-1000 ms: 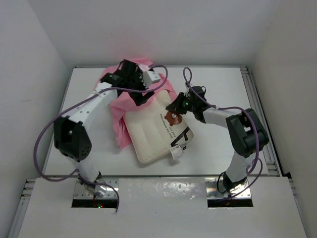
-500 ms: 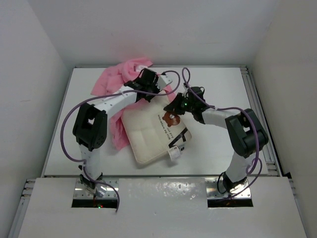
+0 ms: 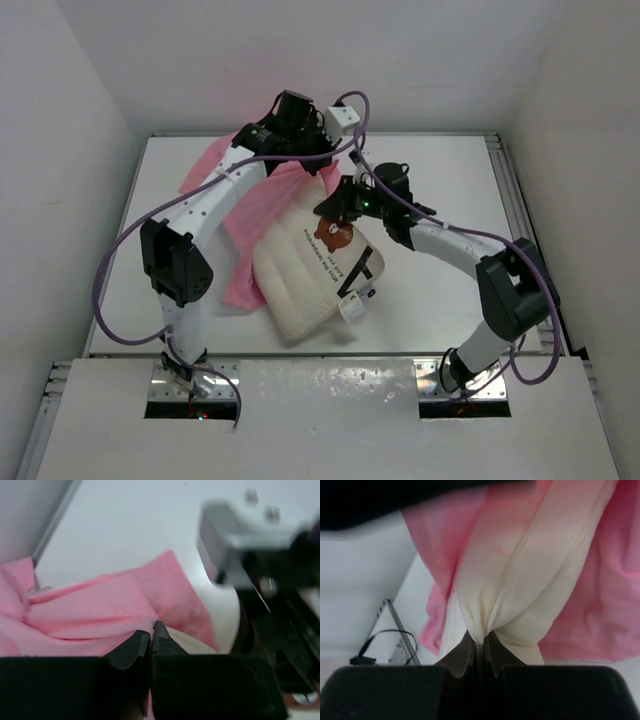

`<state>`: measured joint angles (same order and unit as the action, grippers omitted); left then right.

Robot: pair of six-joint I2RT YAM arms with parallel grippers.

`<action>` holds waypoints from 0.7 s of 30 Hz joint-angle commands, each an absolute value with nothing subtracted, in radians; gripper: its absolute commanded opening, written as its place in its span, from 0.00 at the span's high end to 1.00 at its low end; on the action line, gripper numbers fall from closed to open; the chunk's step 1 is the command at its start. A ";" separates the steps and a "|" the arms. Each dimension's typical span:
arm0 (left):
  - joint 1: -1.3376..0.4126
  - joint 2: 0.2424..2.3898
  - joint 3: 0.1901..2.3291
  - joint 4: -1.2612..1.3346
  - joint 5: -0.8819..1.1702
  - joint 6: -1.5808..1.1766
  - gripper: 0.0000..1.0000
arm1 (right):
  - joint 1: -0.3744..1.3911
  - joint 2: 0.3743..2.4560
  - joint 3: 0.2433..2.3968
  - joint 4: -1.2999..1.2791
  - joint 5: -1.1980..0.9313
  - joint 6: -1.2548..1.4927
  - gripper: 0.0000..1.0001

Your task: Put the pillow into the pillowcase

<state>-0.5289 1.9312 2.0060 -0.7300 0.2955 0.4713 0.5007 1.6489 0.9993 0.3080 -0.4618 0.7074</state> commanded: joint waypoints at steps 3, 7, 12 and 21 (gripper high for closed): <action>-0.609 1.836 1.951 -0.911 0.405 0.572 1.00 | 0.425 1.565 0.965 0.728 -0.473 0.871 1.00; -0.594 1.787 1.895 -0.953 0.431 0.603 1.00 | 0.377 1.594 0.893 0.957 -0.319 1.075 1.00; -0.583 1.750 1.761 -0.928 0.434 0.632 1.00 | 0.380 1.686 0.861 0.973 -0.172 1.189 1.00; -0.444 1.649 1.652 -0.845 0.333 0.520 0.00 | 0.394 1.704 1.173 0.035 -0.265 0.780 0.02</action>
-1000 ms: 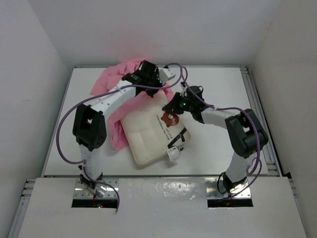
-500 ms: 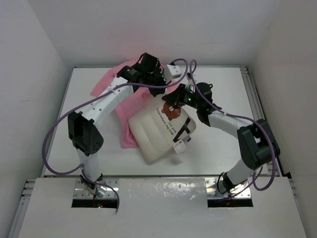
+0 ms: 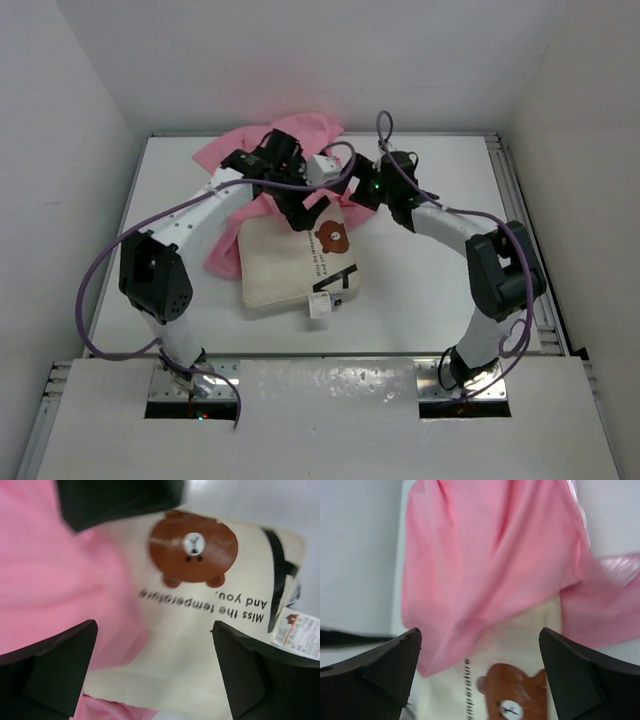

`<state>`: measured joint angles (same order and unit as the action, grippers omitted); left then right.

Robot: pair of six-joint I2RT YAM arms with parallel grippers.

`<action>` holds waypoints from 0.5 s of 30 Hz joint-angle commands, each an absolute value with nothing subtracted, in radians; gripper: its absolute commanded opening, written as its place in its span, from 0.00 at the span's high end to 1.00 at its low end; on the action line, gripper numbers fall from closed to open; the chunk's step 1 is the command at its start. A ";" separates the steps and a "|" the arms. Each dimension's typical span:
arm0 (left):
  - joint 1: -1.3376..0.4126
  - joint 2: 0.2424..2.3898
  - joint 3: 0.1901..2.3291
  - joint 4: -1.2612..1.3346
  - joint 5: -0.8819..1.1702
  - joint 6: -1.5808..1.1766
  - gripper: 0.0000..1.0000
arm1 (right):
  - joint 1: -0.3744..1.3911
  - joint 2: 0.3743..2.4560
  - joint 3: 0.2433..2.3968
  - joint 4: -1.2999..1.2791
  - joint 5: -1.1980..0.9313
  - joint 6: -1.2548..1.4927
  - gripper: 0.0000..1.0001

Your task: Put the pillow into the pillowcase

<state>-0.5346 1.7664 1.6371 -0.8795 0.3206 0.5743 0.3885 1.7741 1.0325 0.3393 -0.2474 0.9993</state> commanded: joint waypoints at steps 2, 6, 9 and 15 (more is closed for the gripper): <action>-0.356 1.608 1.635 -0.847 0.341 0.485 0.00 | 0.388 1.668 1.241 -0.130 -0.187 0.599 0.01; -0.209 1.539 1.484 -0.810 0.290 0.433 0.00 | 0.303 1.634 1.267 -0.314 -0.173 0.529 0.22; -0.134 1.502 1.399 -0.792 0.287 0.442 0.48 | 0.246 1.661 1.235 -0.255 -0.236 0.624 1.00; -0.087 1.503 1.215 -0.755 0.216 0.442 0.37 | 0.221 1.905 1.423 -0.262 -0.216 0.722 0.25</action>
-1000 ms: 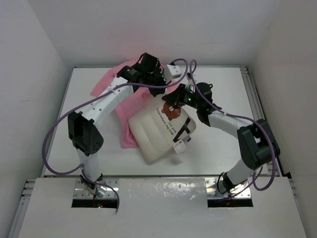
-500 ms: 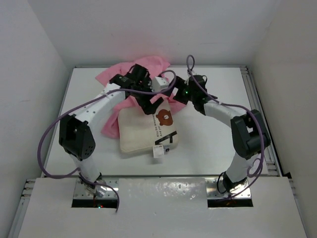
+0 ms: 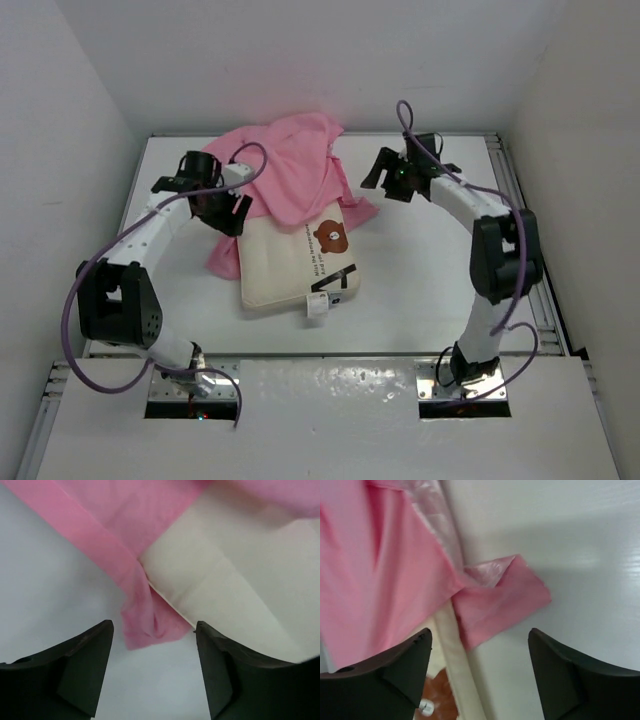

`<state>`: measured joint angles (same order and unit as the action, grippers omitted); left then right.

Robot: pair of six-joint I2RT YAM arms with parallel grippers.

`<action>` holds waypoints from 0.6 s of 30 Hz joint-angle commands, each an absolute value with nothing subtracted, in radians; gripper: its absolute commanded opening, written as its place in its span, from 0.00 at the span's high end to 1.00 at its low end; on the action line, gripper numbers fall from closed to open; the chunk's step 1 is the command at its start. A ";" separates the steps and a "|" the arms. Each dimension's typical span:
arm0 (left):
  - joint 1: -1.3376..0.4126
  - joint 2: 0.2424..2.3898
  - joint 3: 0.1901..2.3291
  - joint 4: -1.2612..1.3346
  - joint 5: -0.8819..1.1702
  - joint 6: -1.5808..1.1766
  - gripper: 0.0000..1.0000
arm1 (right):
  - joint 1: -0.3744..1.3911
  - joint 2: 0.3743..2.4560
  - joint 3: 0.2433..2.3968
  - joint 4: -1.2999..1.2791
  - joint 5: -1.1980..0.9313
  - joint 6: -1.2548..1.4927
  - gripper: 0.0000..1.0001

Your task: Put the pillow into the pillowcase

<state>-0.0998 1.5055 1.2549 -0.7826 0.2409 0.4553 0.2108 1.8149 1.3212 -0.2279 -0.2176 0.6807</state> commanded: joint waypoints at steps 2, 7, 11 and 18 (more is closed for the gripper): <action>-0.083 1.505 1.149 -0.726 0.189 0.437 0.29 | 0.224 1.991 1.463 -0.264 -0.152 0.727 0.20; -0.048 1.508 1.045 -0.638 0.106 0.420 0.23 | 0.227 2.146 1.589 -0.343 -0.088 0.729 0.20; -0.025 1.552 0.986 -0.582 0.104 0.416 0.17 | 0.233 2.194 1.572 -0.368 -0.057 0.744 0.21; -0.017 1.698 0.980 -0.606 0.232 0.440 0.16 | 0.264 2.169 1.421 -0.333 -0.098 0.745 0.39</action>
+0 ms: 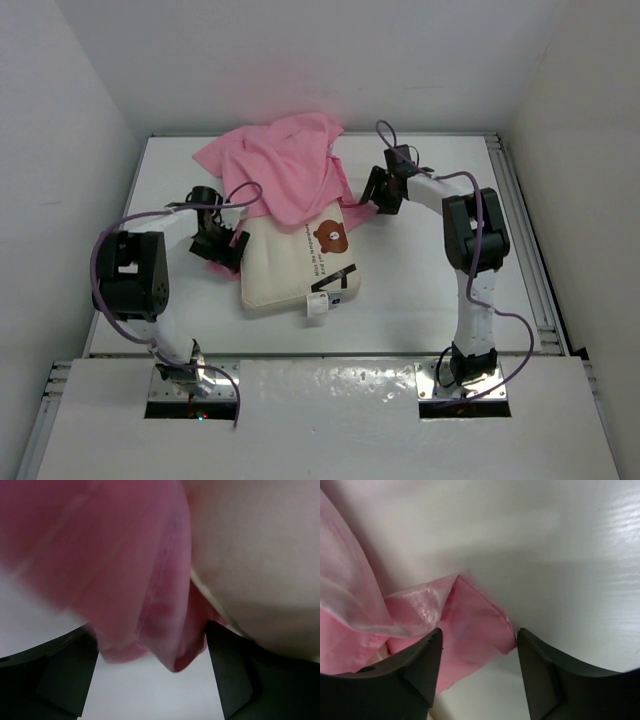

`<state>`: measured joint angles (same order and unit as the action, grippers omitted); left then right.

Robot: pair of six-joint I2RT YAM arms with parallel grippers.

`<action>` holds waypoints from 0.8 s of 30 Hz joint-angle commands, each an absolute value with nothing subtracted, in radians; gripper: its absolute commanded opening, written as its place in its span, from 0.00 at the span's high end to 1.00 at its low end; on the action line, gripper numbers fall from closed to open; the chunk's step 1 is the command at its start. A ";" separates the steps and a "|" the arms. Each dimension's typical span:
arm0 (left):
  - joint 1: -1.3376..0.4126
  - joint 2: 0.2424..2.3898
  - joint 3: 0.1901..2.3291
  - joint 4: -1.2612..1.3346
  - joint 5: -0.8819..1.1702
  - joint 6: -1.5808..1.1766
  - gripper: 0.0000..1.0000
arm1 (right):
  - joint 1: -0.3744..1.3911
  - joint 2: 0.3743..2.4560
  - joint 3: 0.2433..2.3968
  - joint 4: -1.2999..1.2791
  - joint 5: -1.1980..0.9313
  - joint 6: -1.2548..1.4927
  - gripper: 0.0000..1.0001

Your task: Put the pillow into the pillowcase

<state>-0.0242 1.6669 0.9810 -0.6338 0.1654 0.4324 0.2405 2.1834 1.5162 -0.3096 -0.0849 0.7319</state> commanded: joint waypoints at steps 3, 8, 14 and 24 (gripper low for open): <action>-0.009 1.742 0.997 -0.610 0.262 0.449 0.36 | 0.264 2.138 1.367 -0.279 -0.117 0.790 0.50; 0.000 1.778 1.100 -0.722 0.405 0.463 1.00 | 0.259 2.100 1.332 -0.229 -0.179 0.796 1.00; 0.115 1.636 1.267 -0.969 0.627 0.549 1.00 | 0.253 1.827 1.172 -0.117 -0.334 0.796 1.00; 0.252 1.537 1.777 -1.054 0.738 0.476 1.00 | 0.195 1.454 1.310 -0.150 -0.413 0.888 1.00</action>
